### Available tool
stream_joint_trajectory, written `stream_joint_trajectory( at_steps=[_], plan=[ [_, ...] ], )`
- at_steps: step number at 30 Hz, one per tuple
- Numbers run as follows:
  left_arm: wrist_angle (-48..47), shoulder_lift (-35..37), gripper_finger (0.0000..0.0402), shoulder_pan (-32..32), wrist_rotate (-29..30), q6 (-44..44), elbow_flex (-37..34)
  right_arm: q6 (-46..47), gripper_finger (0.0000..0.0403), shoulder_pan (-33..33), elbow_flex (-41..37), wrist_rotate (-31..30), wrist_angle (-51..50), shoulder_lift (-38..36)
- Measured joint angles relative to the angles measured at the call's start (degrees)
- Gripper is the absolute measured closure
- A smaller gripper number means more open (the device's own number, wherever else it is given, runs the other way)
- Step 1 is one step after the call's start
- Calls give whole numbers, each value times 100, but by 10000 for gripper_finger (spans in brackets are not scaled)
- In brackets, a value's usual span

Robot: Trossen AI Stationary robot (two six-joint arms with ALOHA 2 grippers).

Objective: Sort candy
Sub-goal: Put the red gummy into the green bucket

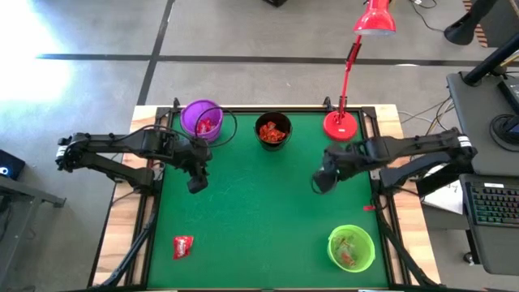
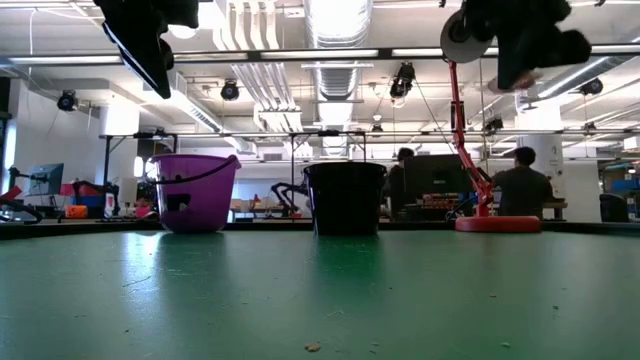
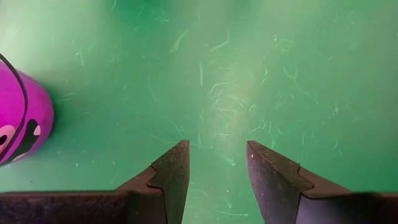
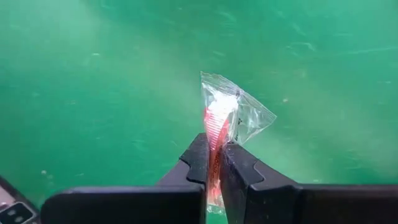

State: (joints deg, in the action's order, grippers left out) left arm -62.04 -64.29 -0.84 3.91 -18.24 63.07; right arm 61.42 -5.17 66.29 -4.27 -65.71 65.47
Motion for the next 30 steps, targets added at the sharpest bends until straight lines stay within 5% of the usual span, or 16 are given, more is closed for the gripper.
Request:
stream_joint_trajectory(
  at_steps=[14, 30],
  plan=[
    [-9, -25, 260, 1, -5, 151, 0, 2950, 390, -2672, 470, -277, 7, 802],
    [-9, -25, 261, 2, -5, 321, 0, 4842, 390, -4323, 1882, 118, -180, 2467]
  ],
)
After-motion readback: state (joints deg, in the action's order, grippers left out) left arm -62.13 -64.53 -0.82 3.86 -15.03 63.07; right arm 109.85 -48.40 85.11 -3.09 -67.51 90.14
